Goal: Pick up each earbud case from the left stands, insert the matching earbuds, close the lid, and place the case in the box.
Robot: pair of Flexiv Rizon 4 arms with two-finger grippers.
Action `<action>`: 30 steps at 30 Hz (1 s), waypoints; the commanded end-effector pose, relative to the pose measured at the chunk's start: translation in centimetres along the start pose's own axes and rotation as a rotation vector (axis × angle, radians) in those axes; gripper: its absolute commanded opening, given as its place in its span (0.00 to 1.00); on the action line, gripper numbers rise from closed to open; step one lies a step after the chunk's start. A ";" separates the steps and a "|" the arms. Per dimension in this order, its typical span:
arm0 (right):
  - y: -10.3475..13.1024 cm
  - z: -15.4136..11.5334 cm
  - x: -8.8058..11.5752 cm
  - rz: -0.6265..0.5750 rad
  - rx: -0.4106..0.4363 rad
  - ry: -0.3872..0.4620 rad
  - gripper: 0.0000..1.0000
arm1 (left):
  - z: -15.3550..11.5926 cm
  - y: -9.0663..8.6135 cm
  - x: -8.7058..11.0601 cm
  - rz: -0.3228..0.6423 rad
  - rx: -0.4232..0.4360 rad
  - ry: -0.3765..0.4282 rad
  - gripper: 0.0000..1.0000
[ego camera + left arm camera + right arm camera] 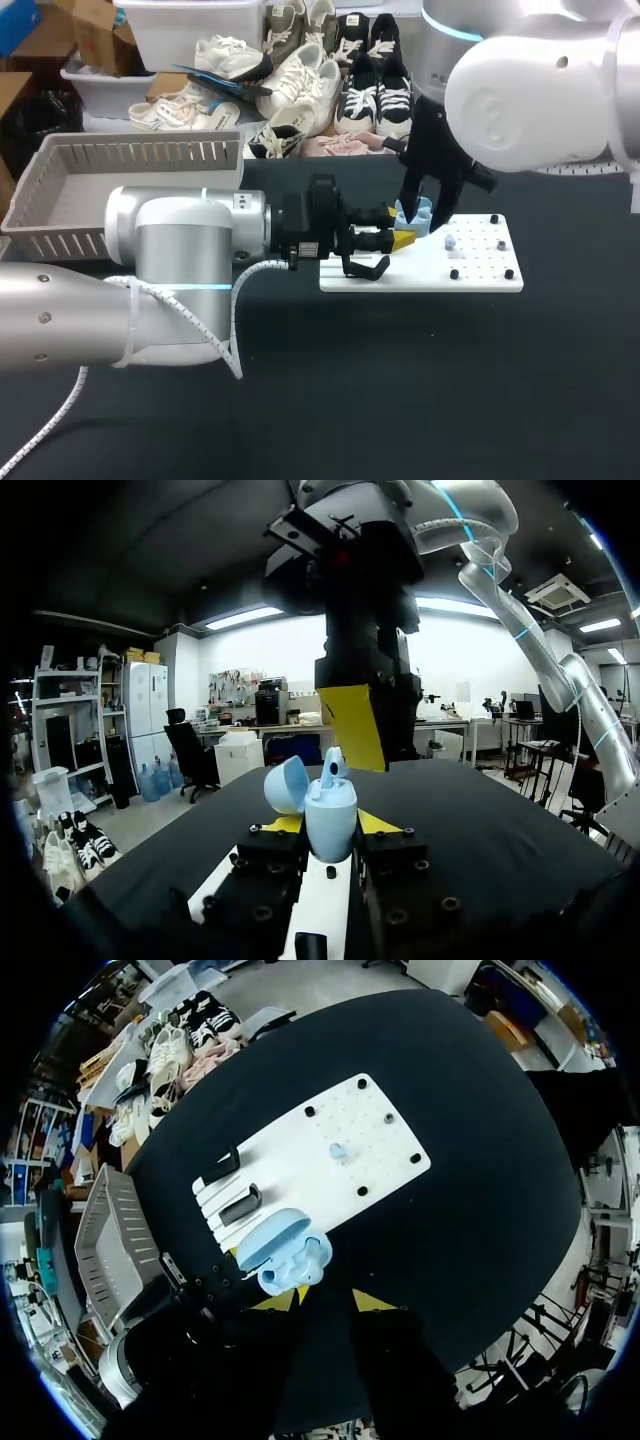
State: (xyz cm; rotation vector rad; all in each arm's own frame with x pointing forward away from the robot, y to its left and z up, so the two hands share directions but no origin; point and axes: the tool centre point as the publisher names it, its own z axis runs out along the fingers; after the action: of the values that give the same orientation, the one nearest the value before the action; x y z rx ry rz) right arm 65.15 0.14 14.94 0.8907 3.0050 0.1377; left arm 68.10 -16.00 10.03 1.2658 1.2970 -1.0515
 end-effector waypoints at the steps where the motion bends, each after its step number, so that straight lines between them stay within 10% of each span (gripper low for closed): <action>1: -0.3 0.1 -0.2 0.006 -0.001 -0.004 0.29 | 0.0 0.0 0.1 0.001 -0.003 -0.004 0.00; 30: -4.6 -0.9 -1.2 -0.070 -0.080 -0.109 0.32 | 0.0 0.0 0.1 0.001 -0.003 -0.004 0.00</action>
State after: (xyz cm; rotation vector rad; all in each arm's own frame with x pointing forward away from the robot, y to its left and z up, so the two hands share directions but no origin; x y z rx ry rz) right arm 64.78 -3.11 15.85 0.7759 2.9515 0.1251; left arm 68.10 -16.00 10.04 1.2657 1.2970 -1.0515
